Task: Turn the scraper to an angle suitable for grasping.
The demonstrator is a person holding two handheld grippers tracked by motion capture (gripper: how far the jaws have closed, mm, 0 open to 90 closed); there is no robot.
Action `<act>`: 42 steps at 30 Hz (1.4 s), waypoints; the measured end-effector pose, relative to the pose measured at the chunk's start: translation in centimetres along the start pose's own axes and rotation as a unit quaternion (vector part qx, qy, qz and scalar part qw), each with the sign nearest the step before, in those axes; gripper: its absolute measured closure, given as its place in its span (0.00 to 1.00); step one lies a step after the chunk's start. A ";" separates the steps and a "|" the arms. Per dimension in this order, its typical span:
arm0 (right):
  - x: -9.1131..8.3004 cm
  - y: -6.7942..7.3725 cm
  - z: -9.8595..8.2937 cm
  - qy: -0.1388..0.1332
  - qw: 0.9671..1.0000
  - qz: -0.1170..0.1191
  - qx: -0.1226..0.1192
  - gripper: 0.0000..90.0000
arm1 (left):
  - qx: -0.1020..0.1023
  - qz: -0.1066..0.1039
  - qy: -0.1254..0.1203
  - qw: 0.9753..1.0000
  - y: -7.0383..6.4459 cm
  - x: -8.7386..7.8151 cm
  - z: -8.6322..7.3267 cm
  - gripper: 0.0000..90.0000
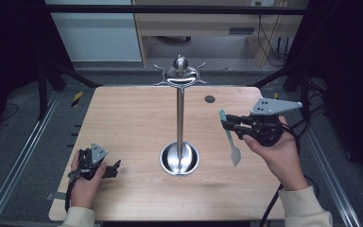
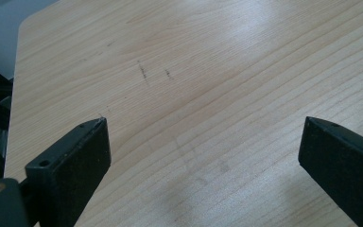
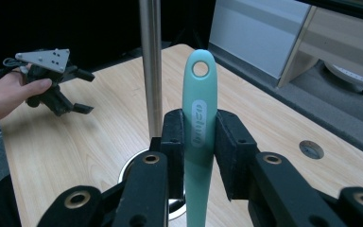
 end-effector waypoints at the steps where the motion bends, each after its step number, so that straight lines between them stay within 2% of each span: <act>1: -0.1 0.0 0.1 -0.002 1.000 0.000 0.001 0.83 | 0.000 0.000 0.000 1.000 0.0 0.0 0.0 0.03; 17: -1.4 -0.3 1.0 -0.036 0.999 -0.006 0.007 0.83 | 0.001 -0.001 0.002 1.000 -0.1 0.0 0.0 0.03; 27: -2.1 -0.1 2.1 -0.064 0.998 -0.005 0.007 0.83 | 0.001 -0.002 0.001 1.000 -0.1 0.0 0.0 0.03; 42: -2.8 -0.1 2.9 -0.101 0.995 0.004 0.020 0.83 | 0.001 0.000 0.004 1.000 0.0 0.1 -0.1 0.03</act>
Point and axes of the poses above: each handheld gripper's, and its own axes: x roughly forward along the jaws, z roughly out of its top, y roughly to its left, the point moved 1 cm from there along x, roughly forward along the jaws, and after that the axes turned 5 degrees about -x, right-handed, at the moved point
